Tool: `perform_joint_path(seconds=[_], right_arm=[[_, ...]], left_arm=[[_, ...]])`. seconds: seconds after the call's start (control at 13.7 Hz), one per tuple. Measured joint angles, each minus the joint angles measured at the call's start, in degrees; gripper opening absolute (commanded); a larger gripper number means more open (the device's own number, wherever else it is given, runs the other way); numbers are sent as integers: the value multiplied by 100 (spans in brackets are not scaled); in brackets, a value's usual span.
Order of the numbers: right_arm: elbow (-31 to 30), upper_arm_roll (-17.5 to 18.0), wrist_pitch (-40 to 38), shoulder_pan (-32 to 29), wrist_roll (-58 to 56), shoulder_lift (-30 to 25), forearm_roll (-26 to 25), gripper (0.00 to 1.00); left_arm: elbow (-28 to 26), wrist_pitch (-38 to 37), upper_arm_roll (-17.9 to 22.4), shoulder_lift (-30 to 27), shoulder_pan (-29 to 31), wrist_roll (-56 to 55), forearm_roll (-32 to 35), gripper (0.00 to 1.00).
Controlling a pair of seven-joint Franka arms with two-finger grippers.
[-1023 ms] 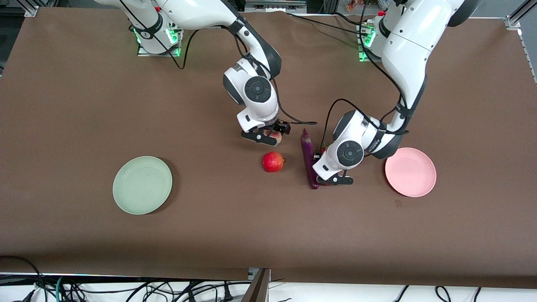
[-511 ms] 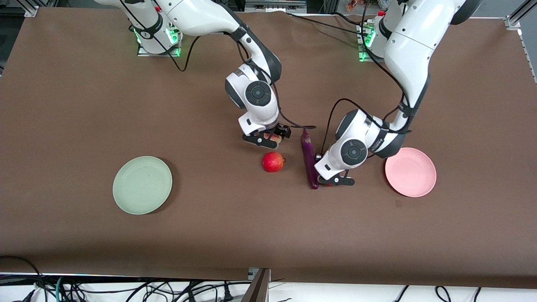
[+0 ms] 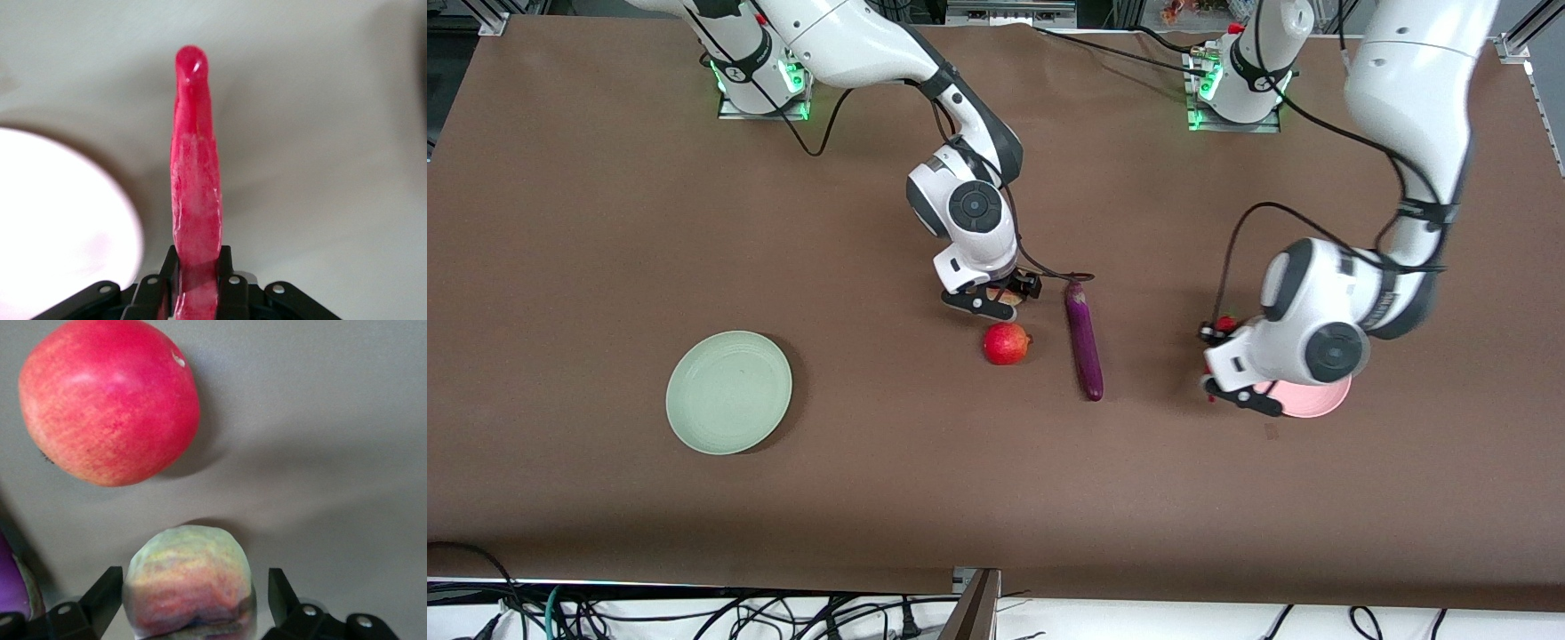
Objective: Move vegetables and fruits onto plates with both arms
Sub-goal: 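Carry the peach toward the green plate while the left gripper carries the chili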
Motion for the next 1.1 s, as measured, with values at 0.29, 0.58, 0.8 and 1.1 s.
perform_joint_path(seconds=[0.29,0.58,0.8,1.1], right_arm=[[42,-21,13,1,-13,-2,-4,35],[220,-234,-670,-193,-407,-310,-8,35],[248,-326,-1864,-803,-1217,-890,-9,35],[226,-892,-2398,-1631,-3038,-1091,0,35]], left_arm=[[-15,107,16,90,667,1552,451,99],[-17,270,-46,149,645,1672,795,100],[-5,250,-90,148,625,1646,788,100],[101,-197,-442,3,475,299,256,100]])
